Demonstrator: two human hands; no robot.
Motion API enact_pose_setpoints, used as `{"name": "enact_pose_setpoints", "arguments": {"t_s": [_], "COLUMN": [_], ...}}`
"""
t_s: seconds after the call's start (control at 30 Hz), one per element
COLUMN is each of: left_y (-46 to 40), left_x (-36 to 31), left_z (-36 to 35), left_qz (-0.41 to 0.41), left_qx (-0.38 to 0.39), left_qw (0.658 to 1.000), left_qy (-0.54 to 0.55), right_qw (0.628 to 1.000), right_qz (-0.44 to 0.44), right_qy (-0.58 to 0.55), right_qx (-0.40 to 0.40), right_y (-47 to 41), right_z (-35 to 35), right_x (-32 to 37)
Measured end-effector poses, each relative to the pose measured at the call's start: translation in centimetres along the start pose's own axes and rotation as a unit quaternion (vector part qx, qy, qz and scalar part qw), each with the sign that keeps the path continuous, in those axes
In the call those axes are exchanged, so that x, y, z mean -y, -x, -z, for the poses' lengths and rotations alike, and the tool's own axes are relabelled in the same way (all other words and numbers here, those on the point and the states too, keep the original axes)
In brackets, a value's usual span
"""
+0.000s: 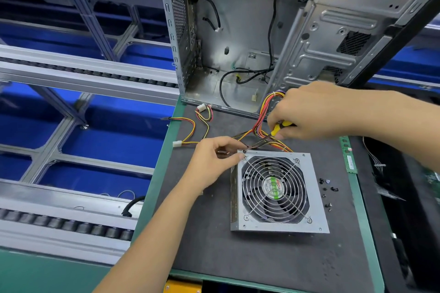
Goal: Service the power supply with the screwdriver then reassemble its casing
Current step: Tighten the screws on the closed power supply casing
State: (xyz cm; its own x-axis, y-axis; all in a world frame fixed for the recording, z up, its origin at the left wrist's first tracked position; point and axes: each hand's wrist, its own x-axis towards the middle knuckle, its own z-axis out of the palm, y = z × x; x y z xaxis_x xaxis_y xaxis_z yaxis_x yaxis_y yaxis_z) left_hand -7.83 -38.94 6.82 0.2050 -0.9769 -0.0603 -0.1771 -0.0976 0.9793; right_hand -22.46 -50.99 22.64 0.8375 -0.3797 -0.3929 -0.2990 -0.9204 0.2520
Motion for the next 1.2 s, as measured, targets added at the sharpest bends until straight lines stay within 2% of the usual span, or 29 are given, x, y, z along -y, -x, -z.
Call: {"name": "enact_pose_setpoints", "arguments": {"t_s": [0.33, 0.87, 1.03, 1.2], "left_y": [-0.3, -0.7, -0.9, -1.2], "left_x": [0.1, -0.6, -0.6, -0.7], "left_z": [-0.1, 0.2, 0.1, 0.2], "left_qz": [-0.003, -0.053, -0.031, -0.004], "left_qx": [-0.007, -0.011, -0.016, -0.009], "left_qw": [1.0, 0.987, 0.989, 0.991], "left_qy": [-0.008, -0.151, -0.147, -0.136], "right_qw": [1.0, 1.0, 0.999, 0.999], "right_qz": [0.01, 0.022, 0.019, 0.045], "right_qy": [0.013, 0.006, 0.034, -0.003], "right_qx": [0.007, 0.013, 0.005, 0.026], "right_y": [-0.3, -0.7, -1.2, -1.9], "right_z": [0.2, 0.5, 1.2, 1.5], "right_x": [0.2, 0.2, 0.5, 0.5]}}
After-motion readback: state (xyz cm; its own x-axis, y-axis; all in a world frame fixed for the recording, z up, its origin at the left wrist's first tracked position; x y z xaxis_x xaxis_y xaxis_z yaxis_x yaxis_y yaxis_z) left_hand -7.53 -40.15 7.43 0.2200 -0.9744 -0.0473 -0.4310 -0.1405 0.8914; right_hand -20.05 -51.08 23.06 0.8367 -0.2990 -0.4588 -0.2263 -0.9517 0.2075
